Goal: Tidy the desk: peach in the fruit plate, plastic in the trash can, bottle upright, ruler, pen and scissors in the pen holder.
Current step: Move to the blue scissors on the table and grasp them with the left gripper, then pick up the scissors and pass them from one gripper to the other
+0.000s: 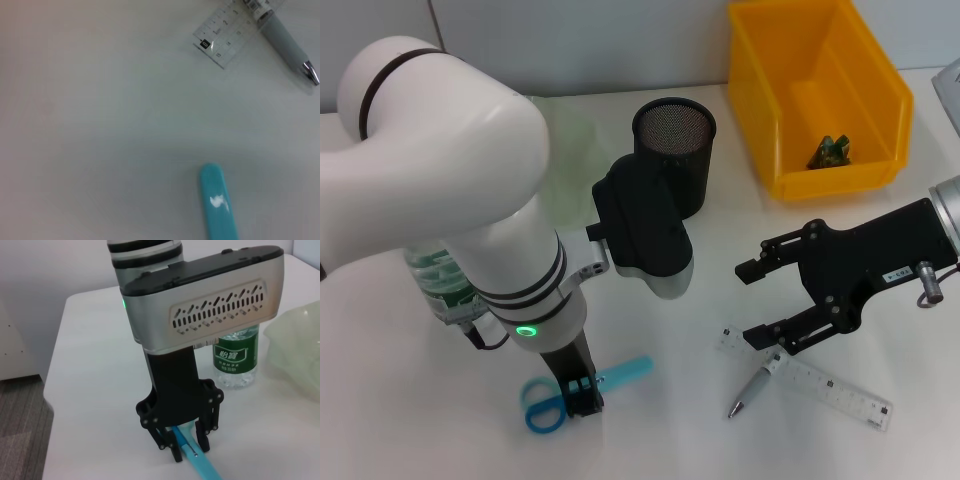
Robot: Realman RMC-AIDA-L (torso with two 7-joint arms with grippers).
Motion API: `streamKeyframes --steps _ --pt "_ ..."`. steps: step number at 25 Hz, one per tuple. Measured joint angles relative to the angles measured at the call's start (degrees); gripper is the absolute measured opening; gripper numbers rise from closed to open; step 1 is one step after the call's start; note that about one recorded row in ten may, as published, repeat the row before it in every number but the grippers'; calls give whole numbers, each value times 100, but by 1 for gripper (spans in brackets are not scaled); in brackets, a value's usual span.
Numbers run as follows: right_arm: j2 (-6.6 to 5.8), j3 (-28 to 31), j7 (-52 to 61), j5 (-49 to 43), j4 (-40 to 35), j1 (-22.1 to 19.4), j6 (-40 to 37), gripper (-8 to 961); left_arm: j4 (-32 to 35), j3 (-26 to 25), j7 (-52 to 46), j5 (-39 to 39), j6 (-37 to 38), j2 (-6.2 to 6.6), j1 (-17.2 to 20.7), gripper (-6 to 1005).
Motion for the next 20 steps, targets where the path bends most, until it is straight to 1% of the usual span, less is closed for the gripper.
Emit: streamKeyframes --steps 7,10,11,12,14,15,16,17,18,19,20 --pt "2 0 19 0 0 -2 -17 775 158 -47 -8 25 68 0 -5 313" --pt "-10 0 38 0 0 -13 -34 775 282 -192 -9 26 217 0 -15 276" --pt "-27 0 62 0 -2 -28 -81 775 357 -340 -10 20 380 0 -26 263" --pt "-27 0 62 0 -2 -28 -81 775 357 -340 -10 20 380 0 -26 251" --pt "-73 37 91 -2 -11 -82 -203 775 584 -898 -23 3 827 0 8 238" --pt "-73 37 91 -2 -11 -82 -203 775 584 -898 -23 3 827 0 8 238" --pt "-121 116 112 -9 -41 -139 -262 775 691 -1226 -25 3 1007 8 61 238" --pt "-121 116 112 -9 -41 -139 -262 775 691 -1226 -25 3 1007 8 61 238" --pt "-177 318 140 -15 -94 -197 -369 775 691 -1226 -25 3 1007 8 61 238" --pt "-177 318 140 -15 -94 -197 -369 775 760 -1505 -26 -6 1130 14 95 238" --pt "-205 494 145 -26 -108 -211 -475 775 760 -1505 -26 -6 1130 14 95 238"
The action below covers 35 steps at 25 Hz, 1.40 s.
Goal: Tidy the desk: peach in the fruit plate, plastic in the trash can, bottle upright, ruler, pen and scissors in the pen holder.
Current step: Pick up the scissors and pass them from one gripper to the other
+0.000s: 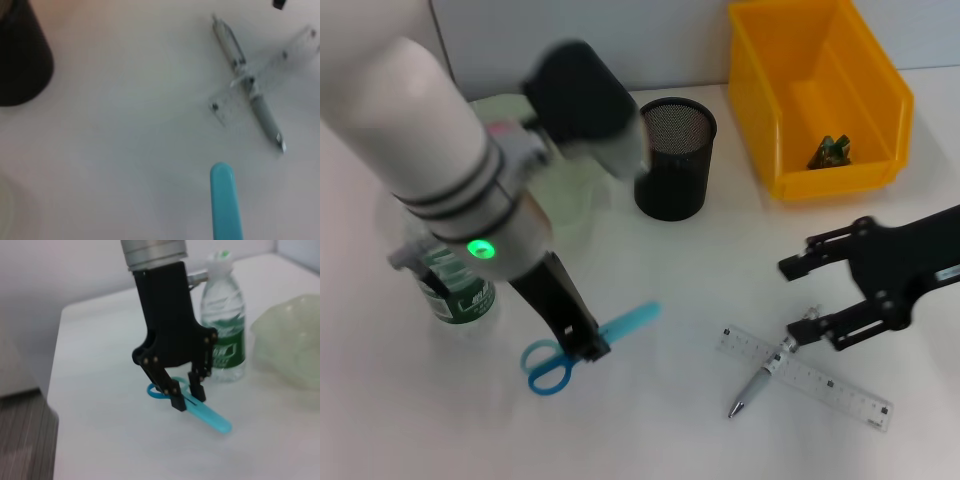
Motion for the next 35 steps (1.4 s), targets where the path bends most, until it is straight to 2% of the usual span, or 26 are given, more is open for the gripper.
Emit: streamKeyframes --steps 1,2,3,4,5,6,7,8,16,19,25,27,28,29,30,33,35 --pt "-56 377 5 -25 -42 -29 -303 775 71 -552 0 -57 257 6 39 238" --pt "-56 377 5 -25 -42 -29 -303 775 71 -552 0 -57 257 6 39 238" --pt "-72 522 7 -30 -69 -47 -415 775 52 -1205 0 -253 485 14 74 238" --pt "-93 711 11 -34 -112 -79 -556 775 15 -1556 -1 -422 574 22 143 238" --pt "-102 834 19 -34 -147 -104 -628 775 -6 -1744 0 -532 625 24 183 238" --pt "-123 1098 56 -58 -216 -174 -741 775 -76 -2137 -1 -792 740 30 303 238" --pt "-123 1098 56 -58 -216 -174 -741 775 -76 -2137 -1 -792 740 30 303 238" --pt "-136 1236 105 -140 -247 -234 -761 775 -132 -2422 -1 -1078 855 34 427 238" --pt "-145 1756 145 -348 -197 -469 -776 774 -218 -2860 -324 -2118 1023 40 955 239" --pt "-145 1807 145 -348 -188 -502 -753 774 -280 -2935 -399 -2504 1006 36 1088 239" --pt "-151 1835 154 -343 12 -482 -619 774 -645 -3131 -355 -3908 964 45 1502 239" --pt "-155 1871 153 -322 31 -480 -590 774 -645 -3131 -355 -3908 964 45 1502 239" --pt "-155 1884 153 -315 33 -477 -579 774 -786 -3143 -293 -4196 957 44 1580 239" --pt "-147 1892 153 -311 35 -470 -561 774 -1292 -3162 -6 -4880 936 40 1714 239" --pt "-138 1894 146 -307 36 -463 -545 774 -1533 -3170 133 -5121 925 39 1761 239" --pt "-123 1894 116 -300 41 -431 -514 774 -1717 -3178 232 -5296 915 39 1789 239" --pt "-121 1874 84 -298 58 -394 -462 774 -2590 -3182 898 -6012 906 33 1836 239"
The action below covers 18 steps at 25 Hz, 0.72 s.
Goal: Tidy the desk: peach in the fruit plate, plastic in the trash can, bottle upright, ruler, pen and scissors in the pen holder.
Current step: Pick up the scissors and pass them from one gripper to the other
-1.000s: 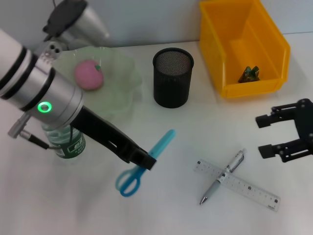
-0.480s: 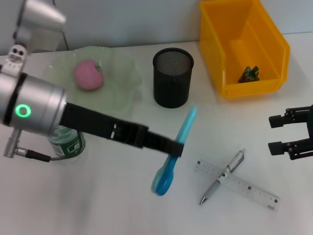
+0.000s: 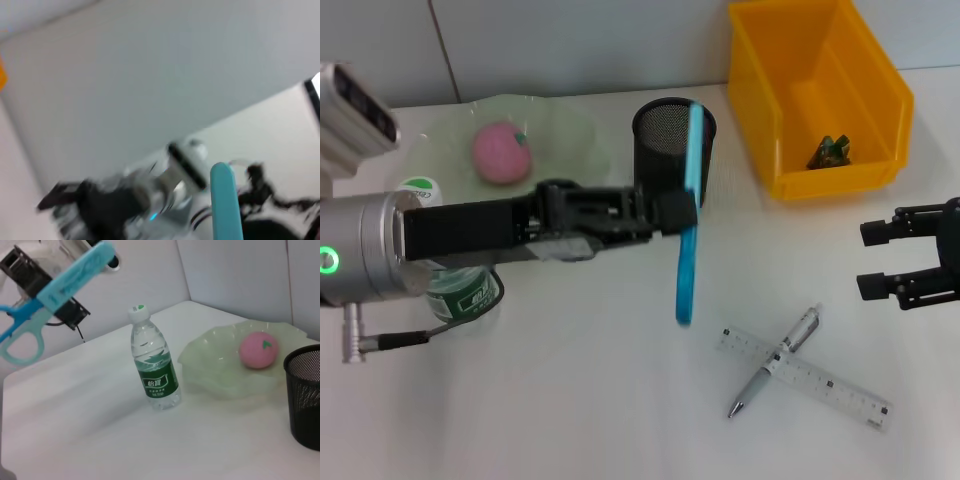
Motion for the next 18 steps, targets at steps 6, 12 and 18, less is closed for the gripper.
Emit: streamKeyframes --steps 6,12,18 --pt "19 14 -250 14 104 42 150 774 -1307 144 1121 -1244 -3 -38 0 238" --pt "3 -27 -415 22 254 72 228 774 -1969 1390 2769 -3022 7 -45 58 238" --pt "-19 -49 -429 26 280 57 201 774 -1862 2274 4351 -4061 -142 -45 194 238"
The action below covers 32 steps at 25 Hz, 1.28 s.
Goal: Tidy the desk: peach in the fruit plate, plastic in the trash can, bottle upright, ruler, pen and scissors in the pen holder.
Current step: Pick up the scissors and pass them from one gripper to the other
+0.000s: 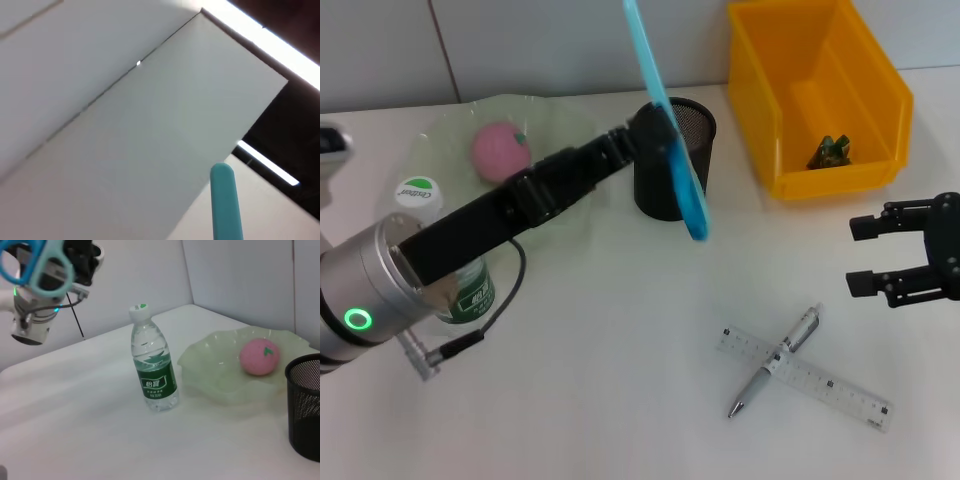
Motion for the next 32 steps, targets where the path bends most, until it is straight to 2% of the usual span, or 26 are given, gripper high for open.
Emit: streamKeyframes --steps 1,3,4,5,6,7,8,9,10,11,12,13,14,15,16,17,18,20,22,23,24,28,29,32 --pt "0 0 0 0 0 0 0 774 0 0 0 0 0 0 0 238" --pt "31 27 5 21 8 -14 -37 774 -43 234 1057 -448 -383 0 96 238" --pt "31 27 5 21 8 -14 -37 774 -43 234 1057 -448 -383 0 96 238" --pt "62 47 19 117 32 -40 -57 774 -46 615 1524 -976 -599 -1 178 238" --pt "62 47 19 117 32 -40 -57 774 -46 615 1524 -976 -599 -1 178 238" --pt "79 51 19 187 45 -58 -64 774 -36 857 1728 -1325 -701 -1 221 238" --pt "150 54 13 374 59 -127 -43 774 2 1410 2087 -2128 -951 -1 349 238" --pt "150 54 13 374 59 -127 -43 774 2 1410 2087 -2128 -951 -1 349 238" --pt "219 60 -52 521 51 -196 -1 774 40 1822 2355 -2757 -1110 -1 445 238" --pt "251 70 -102 580 54 -228 27 774 40 1822 2355 -2757 -1110 -1 445 238" --pt "251 70 -102 580 54 -228 27 774 89 2064 2491 -3080 -1164 -1 489 238" --pt "325 127 -267 644 98 -269 106 774 195 2427 2719 -3620 -1251 -1 552 238" --pt "325 127 -267 644 98 -269 106 774 195 2427 2719 -3620 -1251 -1 552 238" --pt "417 216 -464 664 141 -299 202 774 237 2556 2782 -3801 -1291 -1 572 238" --pt "417 216 -464 664 141 -299 202 774 294 2684 2859 -3989 -1332 0 601 238" --pt "463 250 -560 665 152 -312 241 774 343 2780 2918 -4119 -1363 -1 626 238" --pt "558 311 -797 676 182 -340 340 774 510 3027 3099 -4430 -1450 0 711 238" --pt "606 339 -1008 729 260 -356 416 774 628 3216 3224 -4626 -1522 -1 777 238" --pt "622 352 -1178 809 360 -369 437 774 855 3540 3494 -5001 -1650 -1 874 238" --pt "634 361 -1491 987 554 -399 452 774 1088 3890 3797 -5436 -1756 -1 965 239" --pt "634 361 -1491 987 554 -399 452 774 1088 3890 3797 -5436 -1756 -1 965 239" --pt "642 361 -2342 1442 1131 -458 468 774 1425 4495 4122 -6487 -1918 0 982 239" --pt "655 361 -2915 1684 1487 -486 475 774 1425 4495 4122 -6487 -1918 0 982 239" --pt "665 361 -3521 1918 1852 -498 484 774 1558 4678 4126 -6821 -2069 -1 924 239"
